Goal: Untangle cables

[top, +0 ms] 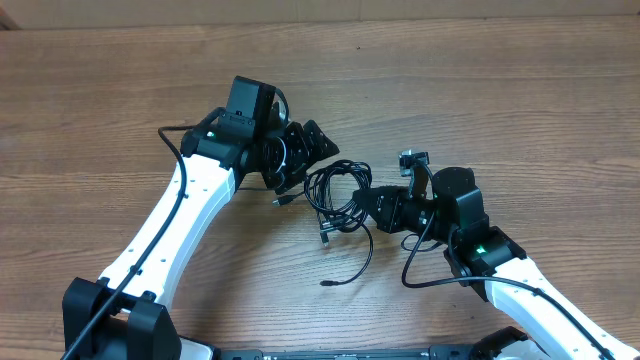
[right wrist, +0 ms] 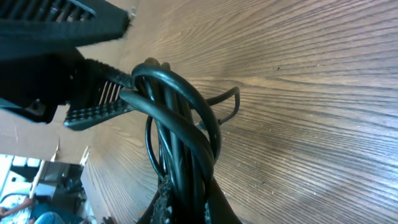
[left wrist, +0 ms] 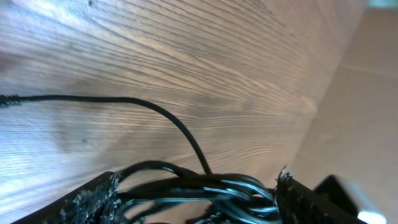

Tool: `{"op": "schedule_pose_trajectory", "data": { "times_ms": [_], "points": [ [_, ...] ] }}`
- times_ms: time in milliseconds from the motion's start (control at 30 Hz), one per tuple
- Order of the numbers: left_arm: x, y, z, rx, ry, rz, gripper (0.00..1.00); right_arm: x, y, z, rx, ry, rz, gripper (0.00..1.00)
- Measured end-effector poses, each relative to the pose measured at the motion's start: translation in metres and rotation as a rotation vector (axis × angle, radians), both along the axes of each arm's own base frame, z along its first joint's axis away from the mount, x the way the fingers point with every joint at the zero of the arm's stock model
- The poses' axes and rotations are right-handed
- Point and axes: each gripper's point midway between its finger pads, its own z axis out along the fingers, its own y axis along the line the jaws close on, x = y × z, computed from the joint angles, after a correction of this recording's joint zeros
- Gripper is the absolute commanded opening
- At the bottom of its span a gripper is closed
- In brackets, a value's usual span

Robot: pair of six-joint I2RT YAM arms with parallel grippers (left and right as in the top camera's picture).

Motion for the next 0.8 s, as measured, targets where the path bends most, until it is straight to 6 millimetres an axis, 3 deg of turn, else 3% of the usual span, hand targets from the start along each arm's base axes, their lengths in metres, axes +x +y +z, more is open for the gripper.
{"op": "schedule_pose_trajectory", "data": {
  "times_ms": [267,400,533,600,800],
  "points": [
    [-0.005,0.017,-0.014,0.131,-0.032,-0.049,0.78,0.000,0.001,0.002,0.013,0.001,0.005,0.04],
    [-0.008,0.020,-0.017,0.166,-0.065,-0.112,0.78,0.008,-0.010,0.003,0.061,0.074,-0.070,0.04],
    [-0.010,0.021,-0.018,0.175,-0.075,-0.143,0.60,0.021,-0.029,0.003,0.105,0.129,-0.167,0.04],
    [-0.012,0.018,-0.017,0.161,-0.081,-0.162,0.56,0.024,-0.034,0.003,0.120,0.146,-0.194,0.04],
    [-0.016,0.011,-0.013,0.106,-0.035,-0.139,0.66,0.022,-0.032,0.005,0.155,0.190,-0.196,0.04]
  ]
}}
